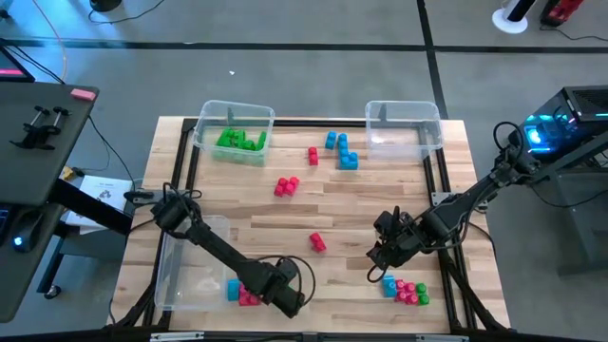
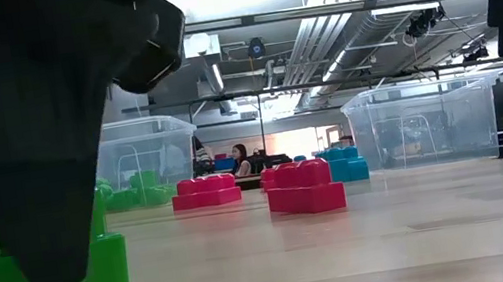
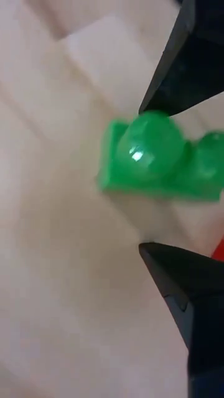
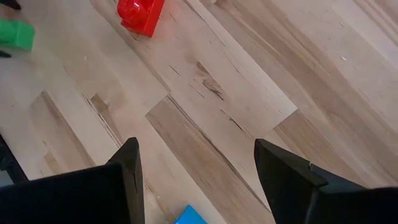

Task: Sort blocks
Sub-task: Put the green game piece into the top left transparent bin

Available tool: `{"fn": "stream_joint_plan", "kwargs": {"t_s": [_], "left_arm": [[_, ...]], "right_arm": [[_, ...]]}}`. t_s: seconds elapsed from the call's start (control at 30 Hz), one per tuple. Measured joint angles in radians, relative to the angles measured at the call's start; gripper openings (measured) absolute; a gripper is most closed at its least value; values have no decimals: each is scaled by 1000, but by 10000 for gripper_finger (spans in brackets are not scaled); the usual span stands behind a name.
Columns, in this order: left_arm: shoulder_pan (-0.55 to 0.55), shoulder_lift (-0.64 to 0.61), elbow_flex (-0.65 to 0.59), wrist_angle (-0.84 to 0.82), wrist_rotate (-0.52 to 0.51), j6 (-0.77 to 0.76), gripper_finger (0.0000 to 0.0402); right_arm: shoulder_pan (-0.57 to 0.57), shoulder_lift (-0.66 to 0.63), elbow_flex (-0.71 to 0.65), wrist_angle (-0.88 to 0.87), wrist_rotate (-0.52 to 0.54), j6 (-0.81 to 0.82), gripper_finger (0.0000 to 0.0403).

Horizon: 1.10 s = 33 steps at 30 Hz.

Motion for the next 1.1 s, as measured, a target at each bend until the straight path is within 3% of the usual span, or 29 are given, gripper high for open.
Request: {"fn": "stream_joint_plan", "kwargs": {"t_s": [0.17, 0.37, 0.4, 0.63, 0.77, 0.97, 1.1], "left_arm": [[23, 0, 0, -23, 0, 92, 268], [29, -1, 0, -16, 9, 132, 91], [29, -2, 0, -16, 10, 140, 82], [68, -101, -1, -59, -28, 230, 82], [124, -265, -1, -132, -216, 303, 82], [277, -564, 2, -342, -613, 418, 82], [522, -688, -5, -484, -678, 574, 82]], "right_arm": [[0, 0, 0, 0, 0, 1, 192], [0, 0, 0, 0, 0, 1, 192], [0, 0, 0, 0, 1, 0, 193], [0, 0, 0, 2, 1, -13, 192], [5, -15, 0, 41, 9, -56, 192], [4, -78, 1, 197, 120, -123, 192], [-4, -99, 2, 311, 247, -133, 192]]}}
